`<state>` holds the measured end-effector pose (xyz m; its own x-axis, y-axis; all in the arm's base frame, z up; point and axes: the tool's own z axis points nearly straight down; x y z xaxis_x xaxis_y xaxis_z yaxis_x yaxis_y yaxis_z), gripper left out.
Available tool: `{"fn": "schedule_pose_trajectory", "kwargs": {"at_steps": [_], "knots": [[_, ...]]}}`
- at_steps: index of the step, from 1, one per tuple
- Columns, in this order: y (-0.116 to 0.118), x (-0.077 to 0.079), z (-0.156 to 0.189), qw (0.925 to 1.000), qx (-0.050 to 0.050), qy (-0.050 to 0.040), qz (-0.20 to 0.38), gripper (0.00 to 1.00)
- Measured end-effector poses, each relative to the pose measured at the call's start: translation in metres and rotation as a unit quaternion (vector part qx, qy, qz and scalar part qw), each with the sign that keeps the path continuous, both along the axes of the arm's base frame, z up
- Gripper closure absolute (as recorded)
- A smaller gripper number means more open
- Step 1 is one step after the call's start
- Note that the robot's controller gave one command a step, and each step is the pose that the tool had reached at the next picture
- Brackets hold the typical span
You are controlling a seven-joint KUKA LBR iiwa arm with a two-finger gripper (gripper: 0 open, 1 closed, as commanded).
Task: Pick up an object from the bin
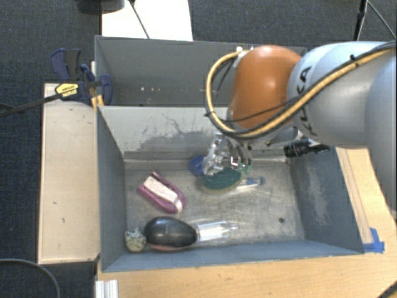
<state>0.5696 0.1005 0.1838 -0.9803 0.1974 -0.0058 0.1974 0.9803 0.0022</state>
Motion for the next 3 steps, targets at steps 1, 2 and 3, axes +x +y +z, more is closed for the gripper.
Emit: {"fn": "schedule_pose_trajectory", "kwargs": {"at_steps": [1, 2, 3], "knots": [[-0.009, -0.019, -0.037, 0.9983, 0.0, 0.0041, -0.059, 1.0], [0.02, -0.023, 0.057, 0.9985, 0.002, -0.0018, -0.055, 1.0], [0.018, -0.024, 0.052, 0.9984, 0.0, 0.0021, -0.056, 1.0]]}}
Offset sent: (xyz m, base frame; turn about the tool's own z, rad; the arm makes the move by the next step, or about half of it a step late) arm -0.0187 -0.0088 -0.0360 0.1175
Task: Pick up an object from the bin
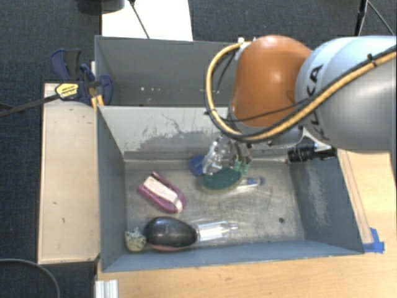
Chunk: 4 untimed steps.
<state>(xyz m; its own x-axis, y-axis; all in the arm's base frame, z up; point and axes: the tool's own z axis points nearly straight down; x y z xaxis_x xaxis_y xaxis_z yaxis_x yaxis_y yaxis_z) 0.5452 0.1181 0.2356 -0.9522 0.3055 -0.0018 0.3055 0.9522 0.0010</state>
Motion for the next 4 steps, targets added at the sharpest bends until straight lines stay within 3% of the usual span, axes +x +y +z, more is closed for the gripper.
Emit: {"fn": "schedule_pose_trajectory", "kwargs": {"at_steps": [1, 2, 3, 4], "knots": [[0.059, 0.009, 0.07, 0.9883, 0.001, -0.004, 0.152, 1.0], [0.028, -0.001, -0.041, 0.9895, -0.001, 0.004, 0.144, 1.0], [0.007, -0.021, -0.054, 0.9447, -0.001, 0.0007, 0.328, 1.0], [-0.07, -0.003, -0.042, 0.879, -0.003, -0.0015, 0.477, 1.0]]}}
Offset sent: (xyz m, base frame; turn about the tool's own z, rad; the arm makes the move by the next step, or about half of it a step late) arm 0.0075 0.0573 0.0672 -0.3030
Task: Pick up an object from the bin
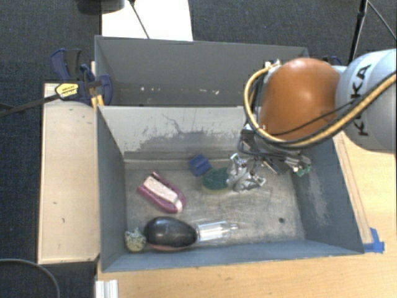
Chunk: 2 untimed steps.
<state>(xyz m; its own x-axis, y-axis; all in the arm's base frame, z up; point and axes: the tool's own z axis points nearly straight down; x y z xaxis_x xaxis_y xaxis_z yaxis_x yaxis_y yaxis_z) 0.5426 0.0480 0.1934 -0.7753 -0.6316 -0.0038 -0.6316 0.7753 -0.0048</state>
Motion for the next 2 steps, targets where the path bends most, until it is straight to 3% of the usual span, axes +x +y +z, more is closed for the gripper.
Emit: {"fn": "schedule_pose_trajectory", "kwargs": {"at_steps": [1, 2], "knots": [[0.004, -0.001, 0.0, 1.0, 0.002, 0.001, 0.0, 0.0], [-0.009, 0.025, -0.104, 0.9974, 0.004, -0.0071, -0.071, 0.0]]}}
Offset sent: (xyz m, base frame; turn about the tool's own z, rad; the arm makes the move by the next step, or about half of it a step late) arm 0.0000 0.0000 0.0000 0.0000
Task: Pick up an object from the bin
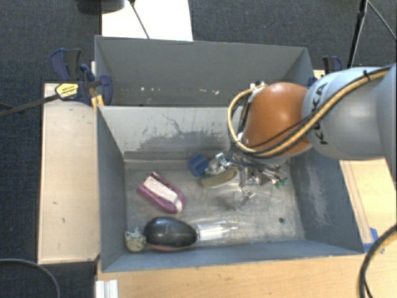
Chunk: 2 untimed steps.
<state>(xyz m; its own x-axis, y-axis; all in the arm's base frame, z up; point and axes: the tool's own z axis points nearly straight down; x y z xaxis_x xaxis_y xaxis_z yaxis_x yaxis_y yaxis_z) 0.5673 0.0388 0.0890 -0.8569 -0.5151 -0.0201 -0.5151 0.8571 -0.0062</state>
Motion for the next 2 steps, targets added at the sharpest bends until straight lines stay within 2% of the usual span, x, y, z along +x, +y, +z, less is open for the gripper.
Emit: {"fn": "schedule_pose_trajectory", "kwargs": {"at_steps": [1, 2], "knots": [[0.001, 0.001, 0.0, 1.0, 0.001, -0.002, -0.001, 1.0], [-0.016, -0.063, 0.123, 0.9999, -0.002, 0.0057, 0.011, 1.0]]}}
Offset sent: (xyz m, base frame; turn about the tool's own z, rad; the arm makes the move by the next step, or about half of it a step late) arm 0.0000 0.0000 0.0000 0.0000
